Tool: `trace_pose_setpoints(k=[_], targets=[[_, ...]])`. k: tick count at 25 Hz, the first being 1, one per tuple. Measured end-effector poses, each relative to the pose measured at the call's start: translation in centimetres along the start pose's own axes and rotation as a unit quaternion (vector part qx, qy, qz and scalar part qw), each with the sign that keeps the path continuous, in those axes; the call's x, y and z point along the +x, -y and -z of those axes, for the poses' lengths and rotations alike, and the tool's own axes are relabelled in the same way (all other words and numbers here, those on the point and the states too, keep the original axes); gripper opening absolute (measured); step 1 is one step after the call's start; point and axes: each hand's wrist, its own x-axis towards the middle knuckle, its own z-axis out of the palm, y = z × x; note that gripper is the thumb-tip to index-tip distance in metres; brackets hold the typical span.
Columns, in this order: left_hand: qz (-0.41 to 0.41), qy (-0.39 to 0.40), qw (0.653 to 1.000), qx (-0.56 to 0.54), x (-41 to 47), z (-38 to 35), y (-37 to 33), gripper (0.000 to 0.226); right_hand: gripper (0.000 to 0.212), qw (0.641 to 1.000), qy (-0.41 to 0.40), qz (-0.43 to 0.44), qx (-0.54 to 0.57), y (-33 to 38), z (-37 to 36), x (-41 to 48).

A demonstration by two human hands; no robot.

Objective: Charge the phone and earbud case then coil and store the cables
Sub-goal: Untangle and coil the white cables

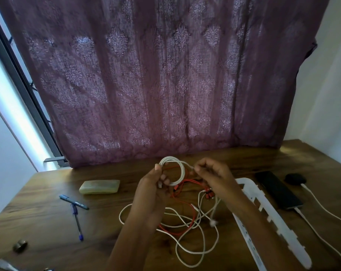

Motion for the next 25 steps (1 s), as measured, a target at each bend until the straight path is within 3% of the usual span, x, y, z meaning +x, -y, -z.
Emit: trace_pose_setpoints(k=[5,10,12,14,16,18,22,23,25], targets=[[0.023,0.035,0.999,0.000,-0.2,-0.1,1.1,0.035,0.027,0.997,-0.035,-0.022,0.068,-0.9,-2.3,-0.1],[-0.046,0.051,0.978,0.197,-0.1,0.4,1.5,0.030,0.041,0.982,-0.010,-0.108,0.156,-1.2,-2.0,0.1],[-0.161,0.046,0.917,0.361,0.3,0.8,0.9,0.031,0.040,0.983,-0.011,-0.123,0.136,-1.2,-1.8,0.3],[-0.297,0.069,0.785,0.539,0.8,1.2,0.2,0.055,0.031,0.987,-0.007,-0.114,0.110,-1.0,-1.6,0.5],[-0.366,0.120,0.682,0.622,1.6,1.5,-0.1,0.081,0.028,0.989,0.001,-0.099,0.114,-0.7,-1.3,0.8],[-0.374,0.141,0.640,0.656,1.7,1.2,-0.1,0.081,0.030,0.990,0.008,-0.081,0.114,-0.4,-0.9,0.9],[-0.418,0.092,0.614,0.662,1.4,0.6,0.5,0.037,0.030,0.994,0.023,-0.076,0.080,-0.1,-0.9,0.9],[-0.423,0.075,0.625,0.652,1.5,0.5,0.5,0.028,0.031,0.993,0.015,-0.082,0.085,0.0,-1.0,0.9],[-0.407,0.043,0.681,0.608,1.7,0.5,0.6,0.017,0.029,0.995,-0.022,-0.071,0.072,-0.1,-1.1,0.7]])
